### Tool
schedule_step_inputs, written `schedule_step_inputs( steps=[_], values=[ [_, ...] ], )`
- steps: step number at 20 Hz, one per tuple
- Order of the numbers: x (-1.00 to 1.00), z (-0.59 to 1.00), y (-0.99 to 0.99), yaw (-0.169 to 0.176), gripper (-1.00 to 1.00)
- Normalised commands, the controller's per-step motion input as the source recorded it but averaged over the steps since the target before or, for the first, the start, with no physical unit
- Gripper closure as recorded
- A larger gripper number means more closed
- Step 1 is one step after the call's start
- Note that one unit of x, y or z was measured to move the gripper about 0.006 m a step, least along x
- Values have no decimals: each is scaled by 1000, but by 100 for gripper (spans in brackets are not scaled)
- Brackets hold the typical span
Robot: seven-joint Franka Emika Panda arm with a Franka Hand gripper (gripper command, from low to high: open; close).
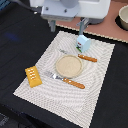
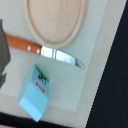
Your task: Interact with the objects in diverse but meaningful ways.
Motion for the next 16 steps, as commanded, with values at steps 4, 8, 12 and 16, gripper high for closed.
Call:
schedule_step_inputs(
  steps=[4, 8, 12, 16],
  values=[
    [-630, -457, -654, 29, -100],
    [-691, -596, -523, 56, -100],
    [-715, -666, -326, 100, -100],
    [-745, -646, -164, 122, -100]
  ],
)
